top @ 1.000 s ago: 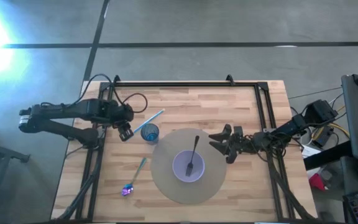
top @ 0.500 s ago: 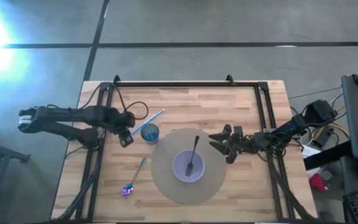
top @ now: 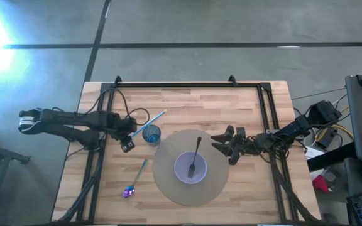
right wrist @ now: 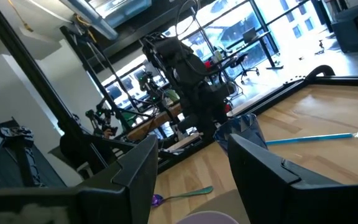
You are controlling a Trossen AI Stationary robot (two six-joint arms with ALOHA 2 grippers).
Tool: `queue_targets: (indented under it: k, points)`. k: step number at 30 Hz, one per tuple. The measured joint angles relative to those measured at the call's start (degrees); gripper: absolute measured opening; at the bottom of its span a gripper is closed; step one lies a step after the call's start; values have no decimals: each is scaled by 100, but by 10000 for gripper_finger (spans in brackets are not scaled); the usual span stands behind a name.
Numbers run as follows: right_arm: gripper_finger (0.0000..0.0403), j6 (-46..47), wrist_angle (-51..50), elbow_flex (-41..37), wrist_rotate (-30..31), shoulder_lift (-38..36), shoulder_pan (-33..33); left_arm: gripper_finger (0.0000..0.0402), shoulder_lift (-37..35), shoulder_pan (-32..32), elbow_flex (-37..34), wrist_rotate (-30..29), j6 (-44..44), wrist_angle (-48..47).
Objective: Pick & Place Utensil
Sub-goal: Put the blue straw into the blue cup
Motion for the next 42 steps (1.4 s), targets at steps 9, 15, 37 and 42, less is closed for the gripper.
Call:
queue_targets:
  k: [9,15,37,42]
  points:
    - [189,11,0,0,0,0,0,163,5,0,-390,29,-25,511]
    - [189,-2,0,0,2,0,0,163,7,20,-576,-16,-242,686]
    - [189,-2,2,0,2,0,0,163,614,249,-729,-400,-412,1097]
    - [189,-2,2,0,2,0,0,163,869,281,-729,-398,-407,1106]
